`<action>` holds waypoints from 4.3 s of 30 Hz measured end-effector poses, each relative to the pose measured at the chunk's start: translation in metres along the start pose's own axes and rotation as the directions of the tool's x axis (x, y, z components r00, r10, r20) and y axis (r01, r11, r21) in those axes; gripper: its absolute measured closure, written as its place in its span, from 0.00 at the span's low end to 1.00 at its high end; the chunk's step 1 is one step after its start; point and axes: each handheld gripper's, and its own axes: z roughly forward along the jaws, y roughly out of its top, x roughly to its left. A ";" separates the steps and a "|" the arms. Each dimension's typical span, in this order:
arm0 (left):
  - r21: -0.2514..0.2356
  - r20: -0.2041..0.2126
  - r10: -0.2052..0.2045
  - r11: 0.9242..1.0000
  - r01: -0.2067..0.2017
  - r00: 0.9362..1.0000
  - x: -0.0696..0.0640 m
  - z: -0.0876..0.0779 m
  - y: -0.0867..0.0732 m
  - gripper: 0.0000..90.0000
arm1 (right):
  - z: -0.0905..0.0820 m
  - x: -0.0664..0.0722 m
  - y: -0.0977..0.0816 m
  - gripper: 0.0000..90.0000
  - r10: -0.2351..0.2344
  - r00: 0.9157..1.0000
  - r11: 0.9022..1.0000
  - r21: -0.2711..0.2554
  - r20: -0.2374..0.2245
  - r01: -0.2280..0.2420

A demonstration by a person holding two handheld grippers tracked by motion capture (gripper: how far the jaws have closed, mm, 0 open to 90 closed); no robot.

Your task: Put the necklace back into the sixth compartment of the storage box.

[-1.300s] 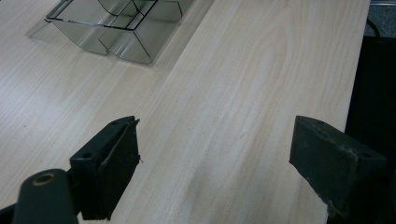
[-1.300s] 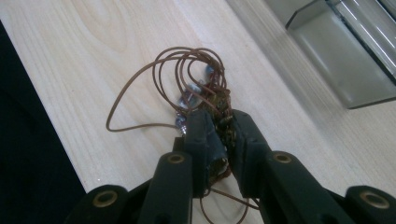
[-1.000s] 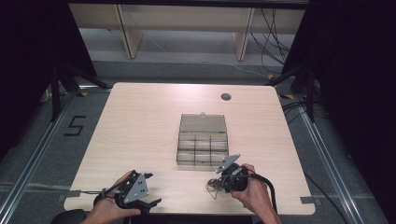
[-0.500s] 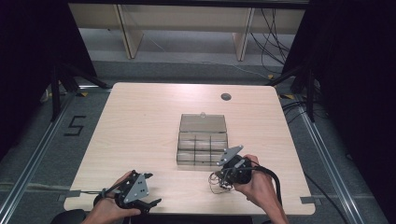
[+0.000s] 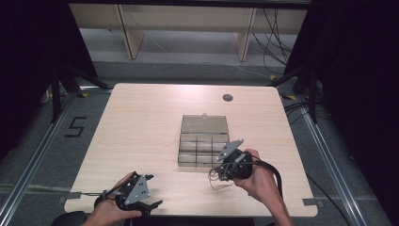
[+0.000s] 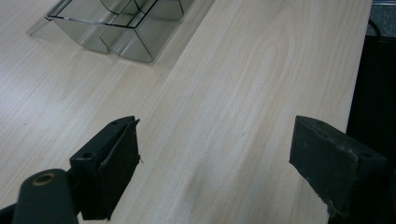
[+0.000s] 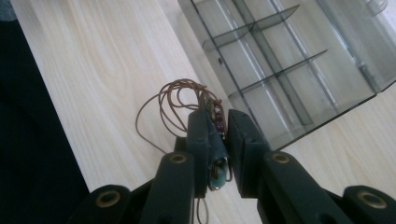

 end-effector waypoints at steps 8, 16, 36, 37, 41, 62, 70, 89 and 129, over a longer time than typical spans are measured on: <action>0.017 -0.004 0.008 1.000 -0.008 1.000 0.001 -0.001 0.000 0.17 | -0.013 -0.010 0.015 0.89 -0.016 1.000 1.000 -0.003 0.020 0.016; 0.010 -0.004 0.006 1.000 -0.006 1.000 0.001 0.000 0.000 0.17 | -0.027 -0.026 0.032 0.89 -0.033 0.998 0.999 0.001 0.045 0.033; 0.013 -0.006 0.008 1.000 -0.008 1.000 0.001 -0.001 0.000 0.17 | -0.002 -0.070 0.060 0.89 0.033 0.998 0.999 0.019 0.061 -0.034; 0.012 -0.006 0.007 1.000 -0.007 1.000 0.001 -0.001 0.000 0.17 | 0.001 -0.071 0.060 0.89 0.034 0.998 0.999 0.024 0.060 -0.035; 0.004 -0.003 0.004 1.000 -0.004 1.000 0.001 0.000 0.000 0.17 | 0.012 -0.074 0.055 0.89 0.042 0.998 0.999 0.032 0.051 -0.044; 0.022 -0.006 0.009 1.000 -0.009 1.000 0.002 -0.001 0.000 0.17 | 0.039 -0.078 0.032 0.89 0.079 0.997 0.993 0.091 0.006 -0.080; 0.022 -0.001 0.002 1.000 -0.002 1.000 0.002 -0.001 0.000 0.17 | 0.048 -0.080 0.023 0.89 0.082 0.996 0.988 0.130 -0.017 -0.079; 0.012 -0.022 0.002 1.000 -0.002 1.000 0.001 0.000 -0.001 0.17 | 0.074 -0.078 0.021 0.89 0.070 0.995 0.979 0.196 -0.065 -0.056; 0.004 0.002 -0.001 1.000 0.001 1.000 0.000 0.000 0.000 0.17 | 0.032 -0.071 -0.013 0.69 0.197 0.979 0.980 -0.011 -0.060 -0.198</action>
